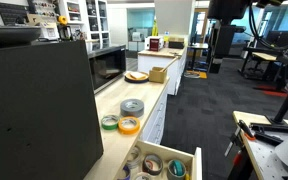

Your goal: Put the orange tape in the open drawer

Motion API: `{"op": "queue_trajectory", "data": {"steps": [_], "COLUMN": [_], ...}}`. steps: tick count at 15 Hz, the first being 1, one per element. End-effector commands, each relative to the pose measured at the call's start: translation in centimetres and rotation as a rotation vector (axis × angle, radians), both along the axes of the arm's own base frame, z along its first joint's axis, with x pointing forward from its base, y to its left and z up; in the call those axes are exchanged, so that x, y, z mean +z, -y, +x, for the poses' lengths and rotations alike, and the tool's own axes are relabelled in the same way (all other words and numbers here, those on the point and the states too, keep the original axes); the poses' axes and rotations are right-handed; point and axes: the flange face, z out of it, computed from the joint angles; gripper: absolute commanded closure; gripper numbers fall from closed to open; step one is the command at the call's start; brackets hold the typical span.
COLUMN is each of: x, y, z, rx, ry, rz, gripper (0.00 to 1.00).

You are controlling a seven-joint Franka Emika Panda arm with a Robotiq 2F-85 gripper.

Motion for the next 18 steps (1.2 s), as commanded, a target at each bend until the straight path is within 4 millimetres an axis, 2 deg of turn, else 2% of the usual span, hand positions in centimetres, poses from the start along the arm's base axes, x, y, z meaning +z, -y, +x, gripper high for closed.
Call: {"op": "queue_trajectory", "data": {"steps": [1, 9, 11, 15, 18], "x": [0.1, 0.1, -0.5, -3.2, -6.2], "y": [0.0, 0.0, 0.0, 0.7, 1.0], "z": [0.0, 0.0, 0.3, 2.4, 4.7], "rx": [0.000, 0.000, 0.006, 0.009, 0.019], "ry": [-0.001, -0.001, -0.002, 0.000, 0.001], "rz": [0.000, 0.000, -0.004, -0.020, -0.032], "gripper": [0.00, 0.00, 0.00, 0.00, 0.00]}}
